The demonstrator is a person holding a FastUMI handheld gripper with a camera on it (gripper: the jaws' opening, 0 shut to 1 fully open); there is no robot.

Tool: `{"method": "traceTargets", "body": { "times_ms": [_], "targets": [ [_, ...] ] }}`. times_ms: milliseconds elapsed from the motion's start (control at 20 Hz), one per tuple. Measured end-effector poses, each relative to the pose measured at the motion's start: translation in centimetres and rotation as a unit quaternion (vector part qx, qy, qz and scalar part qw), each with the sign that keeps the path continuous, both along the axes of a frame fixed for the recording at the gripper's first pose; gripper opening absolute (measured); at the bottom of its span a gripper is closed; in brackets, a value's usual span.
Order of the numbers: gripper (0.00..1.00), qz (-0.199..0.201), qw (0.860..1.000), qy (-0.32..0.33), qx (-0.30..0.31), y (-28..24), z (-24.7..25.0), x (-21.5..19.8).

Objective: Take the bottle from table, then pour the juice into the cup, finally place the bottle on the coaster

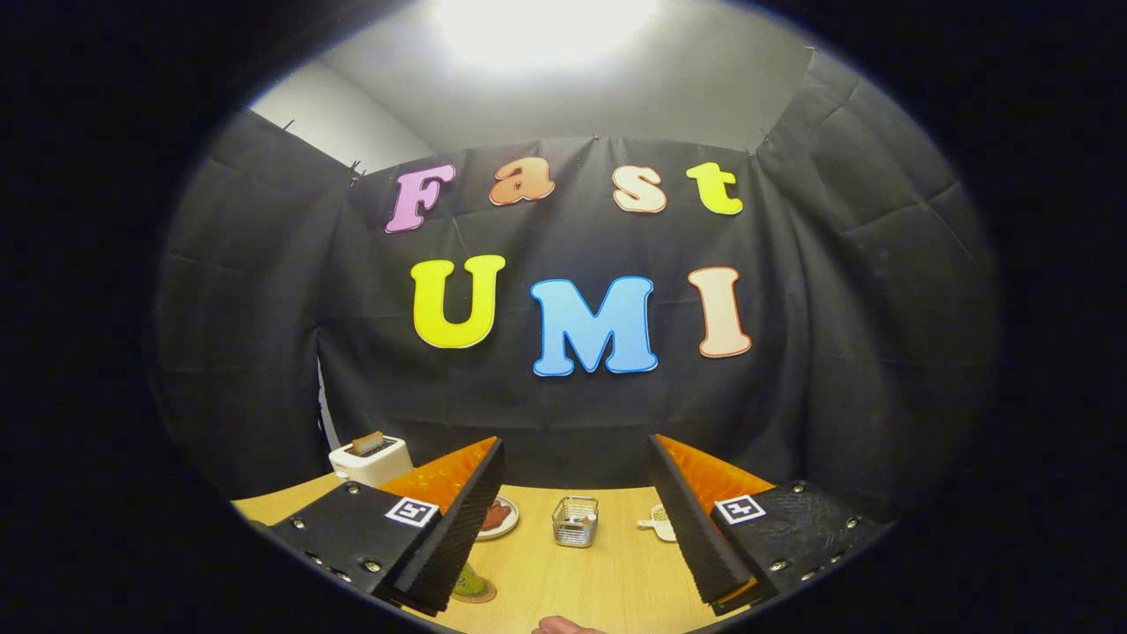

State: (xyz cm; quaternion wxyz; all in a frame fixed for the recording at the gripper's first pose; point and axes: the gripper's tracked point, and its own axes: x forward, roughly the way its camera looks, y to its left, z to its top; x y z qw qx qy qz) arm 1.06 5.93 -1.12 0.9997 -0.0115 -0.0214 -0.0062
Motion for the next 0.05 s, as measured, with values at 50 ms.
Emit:
{"method": "traceTargets", "body": {
  "times_ms": [50],
  "targets": [
    [0.99, 0.002, 1.0, -0.001, 0.001, 0.02, -0.04, -0.1]
  ]
}}
